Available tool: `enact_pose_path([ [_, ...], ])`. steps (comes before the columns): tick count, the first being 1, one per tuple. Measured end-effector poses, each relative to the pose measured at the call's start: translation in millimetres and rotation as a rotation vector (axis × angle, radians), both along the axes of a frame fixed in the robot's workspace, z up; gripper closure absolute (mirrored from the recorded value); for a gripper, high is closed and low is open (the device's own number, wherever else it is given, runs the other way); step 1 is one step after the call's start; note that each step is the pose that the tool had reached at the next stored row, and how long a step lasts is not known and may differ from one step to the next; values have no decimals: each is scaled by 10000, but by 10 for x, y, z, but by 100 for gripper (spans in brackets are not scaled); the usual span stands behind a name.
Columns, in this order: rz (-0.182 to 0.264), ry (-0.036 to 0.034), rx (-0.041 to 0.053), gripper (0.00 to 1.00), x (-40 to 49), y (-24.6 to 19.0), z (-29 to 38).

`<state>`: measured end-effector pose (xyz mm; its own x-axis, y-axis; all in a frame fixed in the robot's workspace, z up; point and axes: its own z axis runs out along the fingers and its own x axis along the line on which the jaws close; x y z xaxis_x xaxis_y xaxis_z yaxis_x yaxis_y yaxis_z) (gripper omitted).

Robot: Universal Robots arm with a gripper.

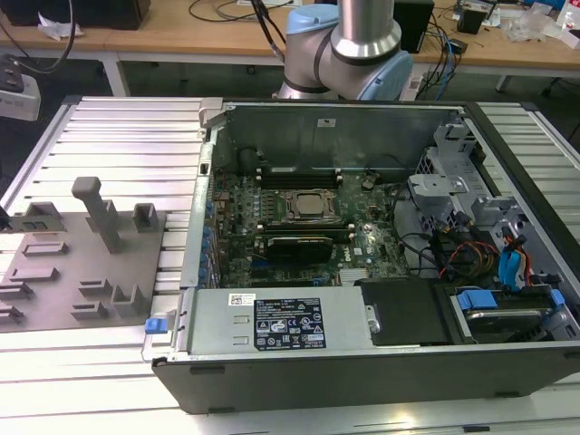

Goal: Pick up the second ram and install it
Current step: 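Pick up the second ram and move it above second insertion slot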

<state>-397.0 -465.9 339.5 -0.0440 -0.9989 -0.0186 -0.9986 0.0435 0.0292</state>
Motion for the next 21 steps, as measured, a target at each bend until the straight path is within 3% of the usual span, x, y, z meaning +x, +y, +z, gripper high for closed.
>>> enact_pose_path([
  [17,0,2,25,87,0,0,111],
  [21,0,1,29,87,0,0,217],
])
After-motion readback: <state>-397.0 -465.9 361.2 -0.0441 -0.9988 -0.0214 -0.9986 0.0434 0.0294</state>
